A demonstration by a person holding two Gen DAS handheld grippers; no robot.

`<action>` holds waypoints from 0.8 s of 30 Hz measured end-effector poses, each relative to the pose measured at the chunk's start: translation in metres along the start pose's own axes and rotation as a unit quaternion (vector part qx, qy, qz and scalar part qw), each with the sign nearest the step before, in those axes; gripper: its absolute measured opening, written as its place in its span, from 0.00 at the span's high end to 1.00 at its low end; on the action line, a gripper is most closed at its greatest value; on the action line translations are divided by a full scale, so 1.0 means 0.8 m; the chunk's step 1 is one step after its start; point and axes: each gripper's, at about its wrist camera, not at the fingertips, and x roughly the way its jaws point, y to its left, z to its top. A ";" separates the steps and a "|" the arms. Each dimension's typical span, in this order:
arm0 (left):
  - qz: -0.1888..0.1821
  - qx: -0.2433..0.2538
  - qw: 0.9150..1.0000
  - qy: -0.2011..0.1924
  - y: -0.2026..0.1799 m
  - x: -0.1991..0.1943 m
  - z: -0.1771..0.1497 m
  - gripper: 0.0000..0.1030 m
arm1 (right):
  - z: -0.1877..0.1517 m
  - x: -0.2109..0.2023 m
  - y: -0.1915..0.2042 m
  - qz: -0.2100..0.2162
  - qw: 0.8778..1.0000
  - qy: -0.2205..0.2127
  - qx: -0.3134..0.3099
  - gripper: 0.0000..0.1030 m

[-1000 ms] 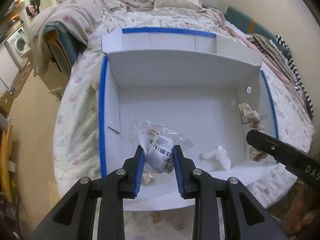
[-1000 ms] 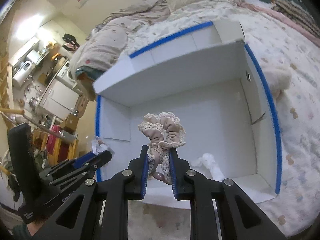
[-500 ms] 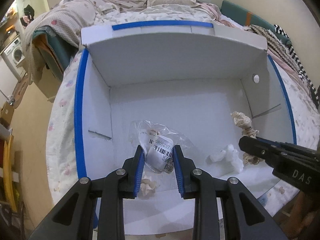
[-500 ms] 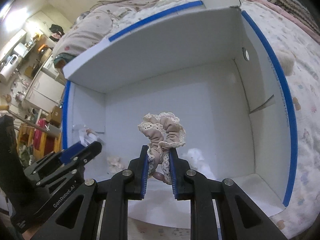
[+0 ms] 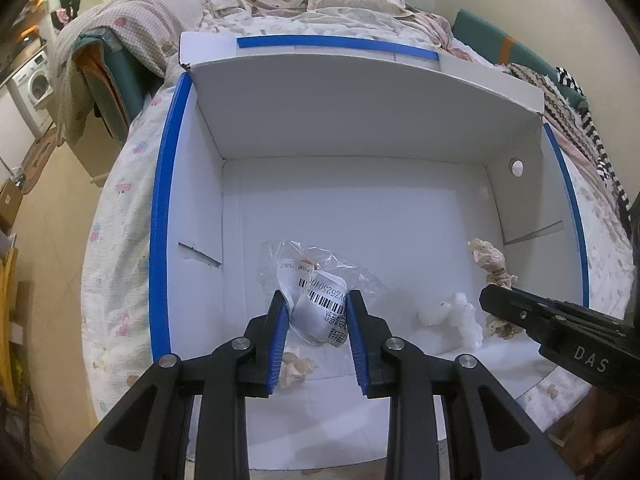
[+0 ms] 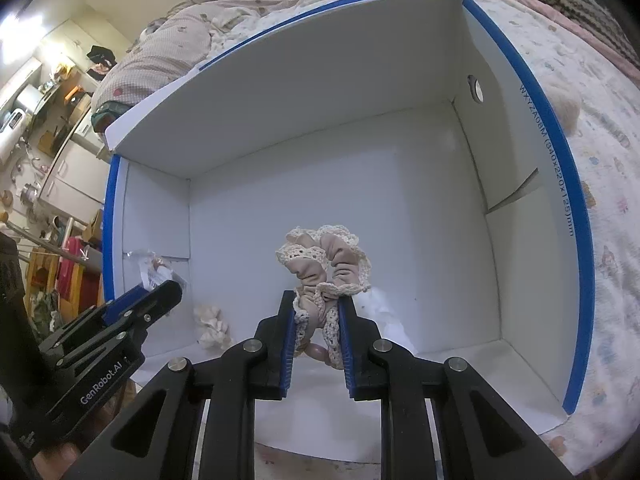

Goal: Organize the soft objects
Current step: 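Carry the bag and beige scrunchie over the box with both grippers, then release the bag and beige scrunchie into the box with both grippers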

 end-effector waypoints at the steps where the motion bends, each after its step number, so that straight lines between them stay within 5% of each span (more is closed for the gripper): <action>1: 0.000 0.000 1.000 0.000 0.000 0.000 0.000 0.75 | 0.000 0.000 0.000 0.000 1.000 0.000 0.000 0.79; 14: -0.001 -0.007 1.000 -0.001 0.003 -0.002 -0.002 0.74 | 0.001 -0.005 0.000 0.006 1.000 -0.010 -0.001 0.69; 16: 0.003 -0.006 1.000 0.006 0.002 0.000 -0.001 0.69 | 0.001 -0.006 0.000 0.006 1.000 -0.012 0.001 0.59; 17: 0.004 -0.005 1.000 0.008 0.001 0.000 -0.001 0.69 | 0.002 -0.007 0.000 0.005 1.000 -0.013 0.002 0.39; 18: 0.005 -0.001 1.000 0.008 0.000 0.000 -0.001 0.69 | 0.002 -0.008 -0.001 0.003 1.000 -0.015 0.004 0.31; 21: 0.006 0.007 1.000 0.005 -0.004 -0.002 -0.001 0.64 | 0.004 -0.015 -0.001 0.006 1.000 -0.027 0.004 0.28; 23: -0.001 0.007 1.000 0.006 -0.006 -0.005 -0.001 0.43 | 0.006 -0.018 -0.001 0.004 1.000 -0.029 0.008 0.22; 24: -0.002 0.005 1.000 0.000 -0.007 -0.008 -0.001 0.41 | 0.006 -0.020 -0.003 0.003 0.999 -0.033 0.013 0.13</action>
